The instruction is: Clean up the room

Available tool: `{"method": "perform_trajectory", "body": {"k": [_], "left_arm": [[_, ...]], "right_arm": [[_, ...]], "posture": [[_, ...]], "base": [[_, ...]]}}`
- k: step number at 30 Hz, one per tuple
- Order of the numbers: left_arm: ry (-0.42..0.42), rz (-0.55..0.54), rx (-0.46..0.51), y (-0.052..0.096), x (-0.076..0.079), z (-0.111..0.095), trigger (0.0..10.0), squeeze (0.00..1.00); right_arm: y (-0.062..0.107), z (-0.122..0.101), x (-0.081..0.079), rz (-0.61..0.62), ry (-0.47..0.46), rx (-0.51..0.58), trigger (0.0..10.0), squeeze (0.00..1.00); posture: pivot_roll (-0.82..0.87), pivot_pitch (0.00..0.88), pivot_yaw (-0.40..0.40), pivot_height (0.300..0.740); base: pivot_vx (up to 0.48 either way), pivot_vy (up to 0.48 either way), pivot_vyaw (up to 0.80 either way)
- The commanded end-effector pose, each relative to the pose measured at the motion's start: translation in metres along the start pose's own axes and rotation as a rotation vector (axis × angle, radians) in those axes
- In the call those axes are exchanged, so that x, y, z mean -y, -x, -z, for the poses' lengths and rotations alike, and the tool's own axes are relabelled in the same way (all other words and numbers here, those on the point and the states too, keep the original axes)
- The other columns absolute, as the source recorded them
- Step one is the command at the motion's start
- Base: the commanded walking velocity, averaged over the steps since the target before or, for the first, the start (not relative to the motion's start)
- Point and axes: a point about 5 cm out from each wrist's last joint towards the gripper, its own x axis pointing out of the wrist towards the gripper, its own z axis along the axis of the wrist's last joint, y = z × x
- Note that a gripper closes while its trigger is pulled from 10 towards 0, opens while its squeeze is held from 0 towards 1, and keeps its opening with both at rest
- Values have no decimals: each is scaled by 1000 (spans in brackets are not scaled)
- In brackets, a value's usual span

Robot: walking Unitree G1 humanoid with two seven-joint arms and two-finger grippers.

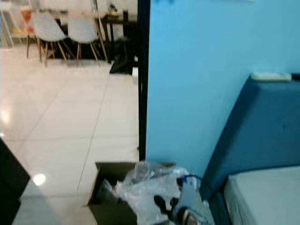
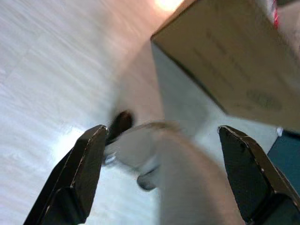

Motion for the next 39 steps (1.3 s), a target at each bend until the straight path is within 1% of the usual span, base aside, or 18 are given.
{"method": "perform_trajectory", "body": {"k": [1, 2, 4, 5, 6, 8, 10, 13, 16, 17, 19, 21, 23, 29, 33, 36, 37, 39], "left_arm": [[-18, 14, -20, -1, 4, 3, 10000, 0], [-23, 16, -24, -1, 5, 4, 10000, 0], [-30, 20, -30, -1, 6, 5, 10000, 0], [-30, 20, -30, -1, 6, 5, 10000, 0], [-35, 25, -35, -1, 7, 6, 10000, 0], [-37, 27, -37, -1, 8, 7, 10000, 0], [-40, 31, -39, -2, 10, 7, 10000, 0], [-44, 35, -41, -2, 12, 7, 10000, 0], [-59, 56, -44, -5, 20, 6, 10000, 0], [-59, 56, -44, -5, 20, 6, 10000, 0], [-64, 64, -44, -6, 22, 6, 10000, 0], [-64, 64, -44, -6, 22, 6, 10000, 0], [-72, 69, -48, -6, 24, 6, 10000, 0], [-83, 72, -54, -6, 24, 7, 10000, 0], [-93, 83, -69, -6, 28, 11, 10000, 0], [-119, 104, -90, -7, 36, 14, 10000, 0], [-119, 104, -90, -7, 36, 14, 10000, 0], [-170, 123, -113, -9, 42, 14, 10000, 0]], "right_arm": [[3, 12, 6, 62, 47, -72, 10000, 0], [6, 19, 14, 142, 90, -117, 10000, 0], [14, 29, 27, 258, 131, -180, 10000, 0], [14, 29, 27, 258, 131, -180, 10000, 0], [19, 37, 34, 310, 144, -217, 10000, 0], [21, 41, 35, 319, 149, -235, 10000, 0], [23, 48, 36, 324, 195, -276, 10000, 0], [25, 53, 38, 330, 202, -294, 10000, 0], [30, 63, 41, 366, 249, -355, 10000, 0], [30, 63, 41, 366, 249, -355, 10000, 0], [30, 65, 41, 376, 281, -375, 10000, 0], [30, 65, 41, 376, 281, -375, 10000, 0], [30, 65, 41, 379, 301, -384, 10000, 0], [31, 66, 42, 392, 308, -389, 10000, 0], [34, 66, 47, 420, 294, -386, 10000, 0], [37, 62, 53, 451, 265, -362, 10000, 0], [37, 62, 53, 451, 265, -362, 10000, 0], [38, 60, 55, 483, 235, -342, 10000, 0]], "posture": [[118, 0, -116, 735], [119, 0, -118, 735], [119, 0, -120, 735], [119, 0, -120, 735], [118, 0, -120, 735], [118, 0, -120, 735], [117, 0, -119, 735], [115, 0, -119, 735], [112, 0, -116, 735], [112, 0, -116, 735], [107, 0, -113, 735], [107, 0, -113, 735], [95, 0, -107, 735], [91, 0, -107, 735], [67, 0, -87, 735], [24, 0, -46, 735], [24, 0, -46, 735], [-2, 0, -36, 735]], "base": [[-364, 0, 0], [-364, 0, 0], [-366, 0, 0], [-364, 0, 0], [-360, 0, 0], [-364, 0, 0], [-360, 0, -666], [-363, 0, -775], [-364, 0, -769], [-368, 0, -769], [-364, 0, -769], [-360, 0, -769], [-364, 0, -769], [-364, 0, -769], [-364, 0, -769], [-363, 0, -769], [-364, 0, -769], [-364, 0, -769]]}}
